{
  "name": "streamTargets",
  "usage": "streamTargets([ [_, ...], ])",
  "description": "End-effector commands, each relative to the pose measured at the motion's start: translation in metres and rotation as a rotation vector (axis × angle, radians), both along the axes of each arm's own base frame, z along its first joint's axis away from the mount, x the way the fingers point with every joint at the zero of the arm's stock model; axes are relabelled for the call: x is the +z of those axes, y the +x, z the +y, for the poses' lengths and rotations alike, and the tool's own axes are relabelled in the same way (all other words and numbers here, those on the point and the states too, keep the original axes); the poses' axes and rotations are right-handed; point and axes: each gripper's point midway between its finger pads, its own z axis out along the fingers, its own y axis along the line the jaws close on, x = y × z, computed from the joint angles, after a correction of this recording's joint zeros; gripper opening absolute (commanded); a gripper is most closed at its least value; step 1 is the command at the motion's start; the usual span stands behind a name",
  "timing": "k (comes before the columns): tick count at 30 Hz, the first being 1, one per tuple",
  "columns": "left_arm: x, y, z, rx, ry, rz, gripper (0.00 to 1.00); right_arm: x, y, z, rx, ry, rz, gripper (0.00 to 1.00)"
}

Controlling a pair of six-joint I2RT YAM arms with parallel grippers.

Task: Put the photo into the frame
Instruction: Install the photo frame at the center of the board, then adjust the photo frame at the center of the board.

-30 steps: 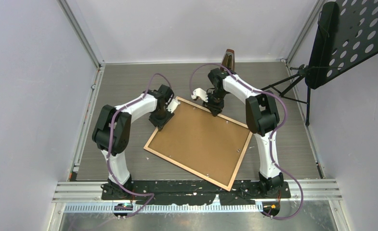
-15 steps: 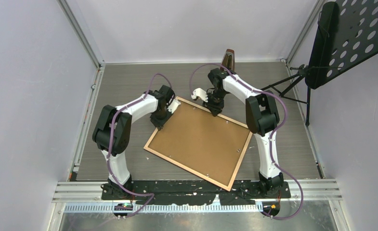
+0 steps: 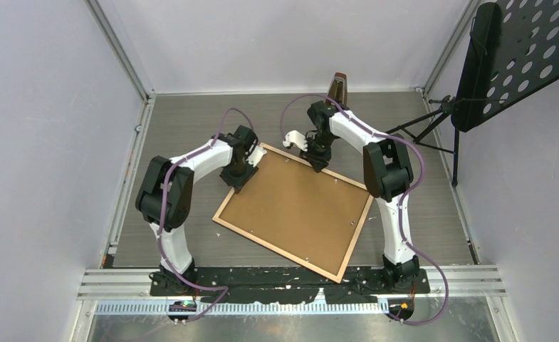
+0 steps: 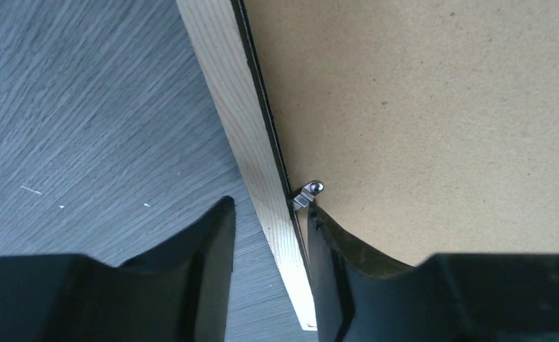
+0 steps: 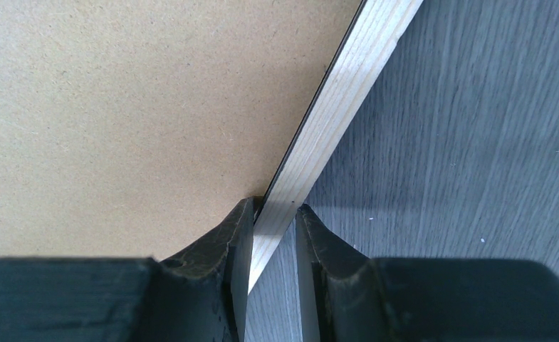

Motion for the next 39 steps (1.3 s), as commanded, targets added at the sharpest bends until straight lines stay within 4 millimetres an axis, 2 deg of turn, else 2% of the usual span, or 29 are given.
streamTargets([
  [1,0.020,0.017,-0.011,-0.001,-0.062,-0.093,0.45,0.001,-0.007,0.009,0.036,0.014,-0.007,0.06],
  [5,0.028,0.019,-0.009,0.022,-0.081,-0.103,0.54,0.004,-0.005,0.011,0.016,0.021,-0.021,0.06],
  [10,0.040,0.025,-0.004,0.079,-0.143,-0.112,0.60,0.006,-0.001,0.014,0.010,0.017,-0.054,0.06],
  [17,0.051,0.035,0.009,0.209,-0.260,-0.108,0.67,0.014,0.014,0.031,0.047,0.031,-0.131,0.06],
  [21,0.046,0.036,0.015,0.272,-0.306,-0.073,0.67,0.020,0.023,0.050,0.092,0.056,-0.172,0.06],
  [32,0.027,0.024,0.019,0.334,-0.346,0.009,0.68,0.029,0.040,0.114,0.252,0.114,-0.307,0.06],
  [36,0.020,0.019,0.021,0.345,-0.342,0.035,0.67,0.035,0.045,0.127,0.257,0.131,-0.332,0.13],
  [39,0.020,0.019,0.024,0.357,-0.346,0.029,0.67,0.044,0.045,0.133,0.226,0.158,-0.337,0.29],
])
